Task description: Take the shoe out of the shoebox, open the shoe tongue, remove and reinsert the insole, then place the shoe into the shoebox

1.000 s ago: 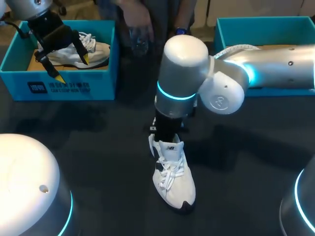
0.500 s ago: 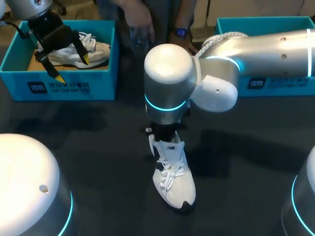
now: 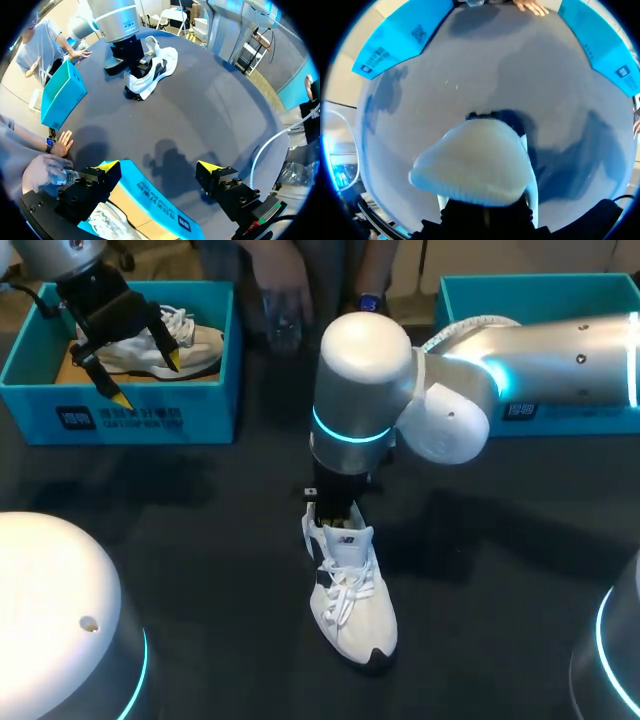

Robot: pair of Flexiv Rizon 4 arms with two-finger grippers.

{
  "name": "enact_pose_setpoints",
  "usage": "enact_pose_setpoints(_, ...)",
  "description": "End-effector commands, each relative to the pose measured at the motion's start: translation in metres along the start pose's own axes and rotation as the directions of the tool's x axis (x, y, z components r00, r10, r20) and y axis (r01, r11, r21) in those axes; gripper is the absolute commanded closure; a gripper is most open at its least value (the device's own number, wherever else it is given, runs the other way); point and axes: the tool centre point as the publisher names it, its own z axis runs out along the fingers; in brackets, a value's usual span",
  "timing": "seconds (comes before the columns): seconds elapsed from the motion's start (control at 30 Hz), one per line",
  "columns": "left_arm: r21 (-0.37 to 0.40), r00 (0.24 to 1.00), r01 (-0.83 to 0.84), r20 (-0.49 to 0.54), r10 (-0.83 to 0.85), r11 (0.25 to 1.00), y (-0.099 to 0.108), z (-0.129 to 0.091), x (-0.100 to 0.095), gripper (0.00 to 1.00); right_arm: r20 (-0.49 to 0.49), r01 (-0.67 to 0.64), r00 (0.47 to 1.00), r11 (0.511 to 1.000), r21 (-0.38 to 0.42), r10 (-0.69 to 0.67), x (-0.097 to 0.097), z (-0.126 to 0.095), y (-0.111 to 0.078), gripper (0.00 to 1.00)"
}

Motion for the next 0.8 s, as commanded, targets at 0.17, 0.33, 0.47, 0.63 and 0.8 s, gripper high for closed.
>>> enact_pose_setpoints(0.17, -0.001, 1.000, -0.001, -0.002, 0.001, 1.000, 0.001, 0.000, 0.000, 0.00, 0.032, -0.079, 0.997, 0.992, 0.101, 0.076, 0.014, 0.030, -0.058, 1.00)
enact_pose_setpoints(0.33, -0.001, 1.000, -0.001, -0.002, 0.001, 1.000, 0.001, 0.000, 0.000, 0.00, 0.054, -0.113, 0.993, 0.989, 0.094, 0.109, 0.009, 0.022, -0.069, 1.00)
enact_pose_setpoints(0.47, -0.001, 1.000, -0.001, -0.002, 0.001, 1.000, 0.001, 0.000, 0.000, 0.00, 0.076, -0.100, 0.992, 0.995, 0.025, 0.097, 0.008, 0.005, -0.060, 1.00)
enact_pose_setpoints(0.63, -0.001, 1.000, -0.001, -0.002, 0.001, 1.000, 0.001, 0.000, 0.000, 0.00, 0.081, -0.071, 0.994, 0.994, -0.083, 0.078, 0.005, -0.015, -0.039, 1.00)
enact_pose_setpoints(0.8, -0.001, 1.000, -0.001, -0.002, 0.001, 1.000, 0.001, 0.000, 0.000, 0.00, 0.067, -0.042, 0.996, 0.986, -0.164, 0.054, 0.001, -0.024, -0.015, 1.00)
